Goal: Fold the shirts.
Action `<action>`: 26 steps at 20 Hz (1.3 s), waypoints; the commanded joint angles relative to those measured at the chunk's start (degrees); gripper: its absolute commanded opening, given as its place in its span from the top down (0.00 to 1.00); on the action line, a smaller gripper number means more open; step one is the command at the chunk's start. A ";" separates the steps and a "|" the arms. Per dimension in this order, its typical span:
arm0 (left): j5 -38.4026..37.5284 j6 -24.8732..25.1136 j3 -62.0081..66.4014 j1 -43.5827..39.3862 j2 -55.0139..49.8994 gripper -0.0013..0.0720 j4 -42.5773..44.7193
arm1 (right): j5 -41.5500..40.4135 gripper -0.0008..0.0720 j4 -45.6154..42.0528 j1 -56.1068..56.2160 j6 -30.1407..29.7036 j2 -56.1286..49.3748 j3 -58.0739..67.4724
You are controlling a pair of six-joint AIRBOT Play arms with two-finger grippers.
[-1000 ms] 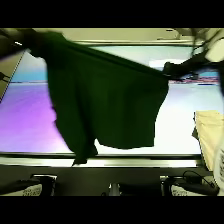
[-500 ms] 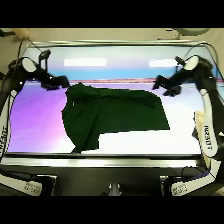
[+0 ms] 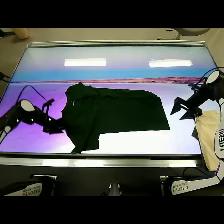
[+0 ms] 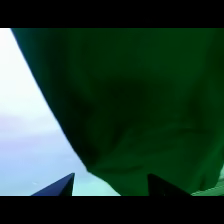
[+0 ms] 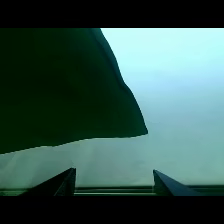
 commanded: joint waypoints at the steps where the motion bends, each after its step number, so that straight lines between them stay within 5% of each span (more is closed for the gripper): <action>1: 6.78 1.36 -9.38 -1.09 2.51 0.25 -3.89 | 0.07 0.31 -2.36 -0.66 -1.03 0.31 -3.13; 4: 11.91 -0.44 -9.38 -3.50 1.95 0.26 -4.50 | -0.63 0.30 -3.30 -0.68 -1.07 0.31 -5.29; 5: 13.27 -1.03 -9.38 -4.44 1.51 0.33 -4.50 | -1.14 0.27 -3.28 -0.66 -1.22 0.31 -6.84; 6: 14.53 -1.84 -9.35 -5.09 1.25 0.45 -4.46 | -1.79 0.21 -3.23 -0.66 -1.64 0.31 -8.50; 10: 17.44 -3.37 -9.07 -5.55 1.29 0.95 -4.46 | -6.64 0.20 -1.99 -0.66 -3.17 0.28 -14.10; 17: 17.42 -2.12 -8.35 -5.55 6.71 0.95 -4.44 | -19.67 0.34 6.73 1.16 -4.20 -1.75 -17.27; 18: 17.42 -2.10 -8.35 -5.53 7.78 0.95 -4.44 | -21.46 0.52 6.45 2.10 -4.24 -1.84 -17.25; 19: 17.44 -1.99 -8.22 -5.51 8.92 0.95 -4.26 | -22.84 0.88 6.05 2.82 -3.91 -1.75 -16.68; 20: 17.20 -1.66 -7.43 -5.51 10.05 0.96 -2.99 | -22.36 0.95 6.67 3.10 -3.54 -1.42 -15.58; 26: 13.77 -6.58 26.05 -5.51 24.09 0.96 20.00 | -18.14 0.96 7.28 3.06 -4.44 16.98 6.62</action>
